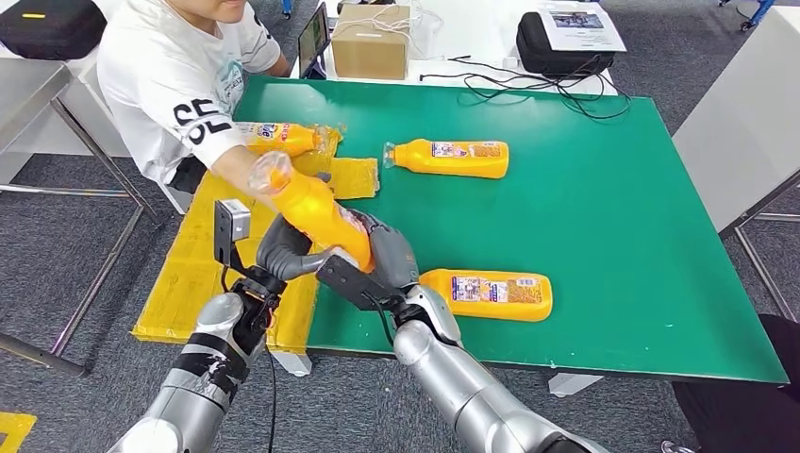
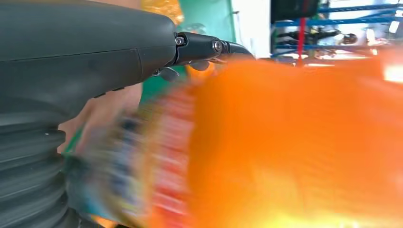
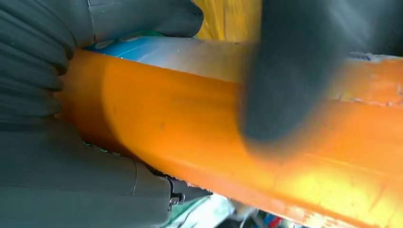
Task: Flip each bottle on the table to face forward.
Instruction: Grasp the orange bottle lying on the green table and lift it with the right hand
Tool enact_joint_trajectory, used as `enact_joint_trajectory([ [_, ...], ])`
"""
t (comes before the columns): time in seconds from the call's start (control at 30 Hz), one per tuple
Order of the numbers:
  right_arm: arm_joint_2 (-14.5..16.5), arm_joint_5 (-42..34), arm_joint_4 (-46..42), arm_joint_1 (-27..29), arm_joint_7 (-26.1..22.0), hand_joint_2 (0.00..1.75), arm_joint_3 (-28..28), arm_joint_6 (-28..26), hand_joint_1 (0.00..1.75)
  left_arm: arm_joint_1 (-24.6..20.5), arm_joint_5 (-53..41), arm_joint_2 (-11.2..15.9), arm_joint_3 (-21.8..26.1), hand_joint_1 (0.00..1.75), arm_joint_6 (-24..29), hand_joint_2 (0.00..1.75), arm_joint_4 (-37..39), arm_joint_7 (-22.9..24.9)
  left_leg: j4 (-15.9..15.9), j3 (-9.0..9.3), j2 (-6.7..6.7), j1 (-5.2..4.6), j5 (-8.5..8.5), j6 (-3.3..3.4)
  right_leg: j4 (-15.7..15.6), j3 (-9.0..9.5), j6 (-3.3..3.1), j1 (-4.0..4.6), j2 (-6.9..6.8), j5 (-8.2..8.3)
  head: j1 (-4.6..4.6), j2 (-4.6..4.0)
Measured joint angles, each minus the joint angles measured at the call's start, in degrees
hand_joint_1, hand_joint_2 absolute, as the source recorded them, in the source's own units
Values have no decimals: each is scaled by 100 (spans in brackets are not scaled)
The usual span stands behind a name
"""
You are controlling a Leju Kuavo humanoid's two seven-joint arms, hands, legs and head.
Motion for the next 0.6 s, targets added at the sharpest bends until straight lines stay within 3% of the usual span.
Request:
enact_joint_trajectory([
  [0.6, -144, -2, 257, 72, 129, 175, 38, 242, 175, 181, 206, 184, 21, 0, -245, 175, -726, -77, 0, -3, -12, 0, 0, 0, 0, 0, 0, 0, -2, 0, 2, 0],
])
